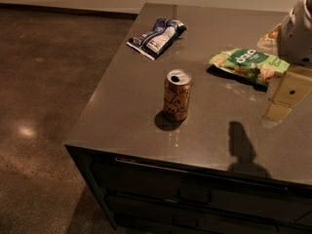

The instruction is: Move green rice chip bag near blue chip bag

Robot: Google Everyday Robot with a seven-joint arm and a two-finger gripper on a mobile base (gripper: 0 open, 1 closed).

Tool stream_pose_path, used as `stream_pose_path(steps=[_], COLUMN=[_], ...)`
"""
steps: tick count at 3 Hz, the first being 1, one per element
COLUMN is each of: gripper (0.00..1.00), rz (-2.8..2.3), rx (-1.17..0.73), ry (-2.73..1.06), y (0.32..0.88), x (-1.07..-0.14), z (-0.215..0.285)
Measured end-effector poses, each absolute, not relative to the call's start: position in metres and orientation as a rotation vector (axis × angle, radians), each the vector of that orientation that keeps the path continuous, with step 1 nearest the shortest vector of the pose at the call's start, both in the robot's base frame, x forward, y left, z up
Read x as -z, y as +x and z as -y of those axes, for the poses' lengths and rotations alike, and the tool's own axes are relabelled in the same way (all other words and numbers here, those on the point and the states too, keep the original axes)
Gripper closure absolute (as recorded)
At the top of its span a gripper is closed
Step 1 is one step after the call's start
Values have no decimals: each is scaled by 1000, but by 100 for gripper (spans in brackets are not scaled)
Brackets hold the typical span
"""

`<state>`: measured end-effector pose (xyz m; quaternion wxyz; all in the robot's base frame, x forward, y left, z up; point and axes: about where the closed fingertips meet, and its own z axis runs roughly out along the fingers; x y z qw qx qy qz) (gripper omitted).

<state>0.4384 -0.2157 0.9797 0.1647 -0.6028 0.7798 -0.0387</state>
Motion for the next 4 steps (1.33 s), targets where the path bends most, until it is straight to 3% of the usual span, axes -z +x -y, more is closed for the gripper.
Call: stream_pose_path(steps=[2,4], gripper=[0,0], rz=[-2221,-2265], rx=[126,166], ry=[-1689,-1551], y=[456,520], x=[-980,-972], z=[212,216])
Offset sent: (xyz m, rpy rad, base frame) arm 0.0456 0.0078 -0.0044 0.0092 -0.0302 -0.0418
